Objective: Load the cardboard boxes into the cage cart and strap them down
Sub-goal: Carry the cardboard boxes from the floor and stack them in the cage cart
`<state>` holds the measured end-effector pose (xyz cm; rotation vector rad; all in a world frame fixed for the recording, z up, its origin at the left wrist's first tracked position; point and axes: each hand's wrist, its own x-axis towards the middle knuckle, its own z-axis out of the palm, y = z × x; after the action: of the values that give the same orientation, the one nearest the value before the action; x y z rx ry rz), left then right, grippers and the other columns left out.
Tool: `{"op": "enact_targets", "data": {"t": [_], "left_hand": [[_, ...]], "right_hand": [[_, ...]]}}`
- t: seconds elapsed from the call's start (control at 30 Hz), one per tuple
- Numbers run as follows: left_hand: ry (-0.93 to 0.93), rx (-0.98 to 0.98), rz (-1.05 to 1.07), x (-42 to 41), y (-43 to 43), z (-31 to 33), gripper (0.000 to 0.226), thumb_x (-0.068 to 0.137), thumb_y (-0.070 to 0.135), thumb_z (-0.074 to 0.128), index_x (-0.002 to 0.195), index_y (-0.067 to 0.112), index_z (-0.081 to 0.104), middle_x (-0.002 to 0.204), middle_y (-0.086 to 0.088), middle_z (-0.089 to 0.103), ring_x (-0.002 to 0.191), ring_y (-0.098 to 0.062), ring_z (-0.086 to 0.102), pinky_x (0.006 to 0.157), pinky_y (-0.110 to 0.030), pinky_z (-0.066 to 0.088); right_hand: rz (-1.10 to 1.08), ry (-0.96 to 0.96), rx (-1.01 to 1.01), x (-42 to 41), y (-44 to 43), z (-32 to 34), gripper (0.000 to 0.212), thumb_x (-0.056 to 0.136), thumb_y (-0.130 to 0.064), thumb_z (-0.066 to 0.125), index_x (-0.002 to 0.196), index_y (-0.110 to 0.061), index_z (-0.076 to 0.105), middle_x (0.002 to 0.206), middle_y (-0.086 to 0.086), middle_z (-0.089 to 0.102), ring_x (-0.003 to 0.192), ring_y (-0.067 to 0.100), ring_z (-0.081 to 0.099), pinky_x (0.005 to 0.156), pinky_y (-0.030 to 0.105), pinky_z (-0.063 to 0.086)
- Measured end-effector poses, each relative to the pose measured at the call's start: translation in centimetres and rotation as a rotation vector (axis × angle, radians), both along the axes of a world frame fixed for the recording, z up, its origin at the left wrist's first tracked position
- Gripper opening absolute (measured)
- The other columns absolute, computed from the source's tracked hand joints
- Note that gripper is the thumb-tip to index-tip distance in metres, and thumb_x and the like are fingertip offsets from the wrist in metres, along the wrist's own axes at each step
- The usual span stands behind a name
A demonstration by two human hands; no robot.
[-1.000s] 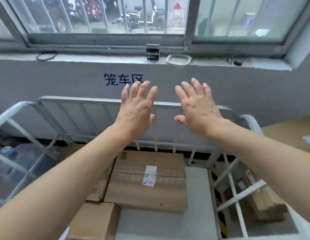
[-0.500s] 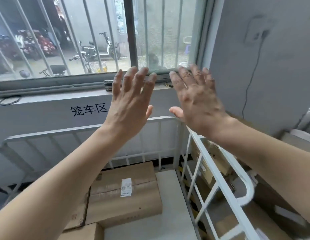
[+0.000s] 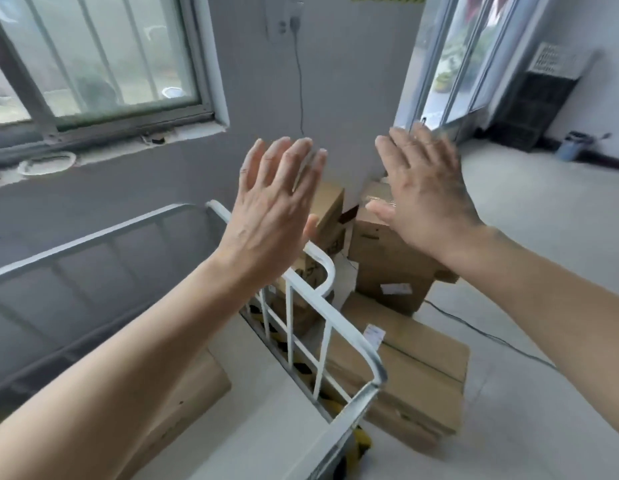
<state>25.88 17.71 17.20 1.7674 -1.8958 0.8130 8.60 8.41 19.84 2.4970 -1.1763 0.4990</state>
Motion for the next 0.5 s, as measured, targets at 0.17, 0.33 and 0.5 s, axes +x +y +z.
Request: {"op": "enact_targets", "data": {"t": [0.17, 0.33, 0.5], "left_hand": [[0.003, 0.040, -0.113, -6.0, -3.8, -1.3, 0.075, 0.074, 0.021, 0.078, 0.138, 0.003, 0.044, 0.138, -0.021, 0.046, 0.131, -0.040, 0.039, 0.113, -0.053, 0.017], [0.018, 0.085, -0.183, -13.6, -9.1, -3.8, 0.072, 0.077, 0.024, 0.076, 0.138, 0.002, 0.044, 0.138, -0.022, 0.047, 0.131, -0.040, 0.041, 0.113, -0.054, 0.020], [0.029, 0.238, -0.181, -20.4, -15.6, -8.9, 0.070, 0.079, 0.029, 0.072, 0.138, 0.005, 0.044, 0.139, -0.017, 0.045, 0.132, -0.034, 0.039, 0.114, -0.050, 0.018]], "right_hand": [[-0.132, -0.016, 0.064, -7.3, -2.1, -1.9, 0.079, 0.087, -0.040, 0.064, 0.149, -0.011, 0.023, 0.157, 0.011, 0.021, 0.146, 0.031, 0.010, 0.118, 0.046, 0.003], [-0.206, -0.006, 0.152, -15.1, -5.4, -5.3, 0.074, 0.087, -0.039, 0.064, 0.145, -0.011, 0.029, 0.153, 0.011, 0.027, 0.144, 0.032, 0.016, 0.117, 0.046, 0.008], [-0.280, 0.024, 0.306, -22.6, -10.6, -10.9, 0.072, 0.084, -0.044, 0.066, 0.140, -0.009, 0.035, 0.146, 0.009, 0.036, 0.138, 0.032, 0.025, 0.113, 0.046, 0.017]]}}
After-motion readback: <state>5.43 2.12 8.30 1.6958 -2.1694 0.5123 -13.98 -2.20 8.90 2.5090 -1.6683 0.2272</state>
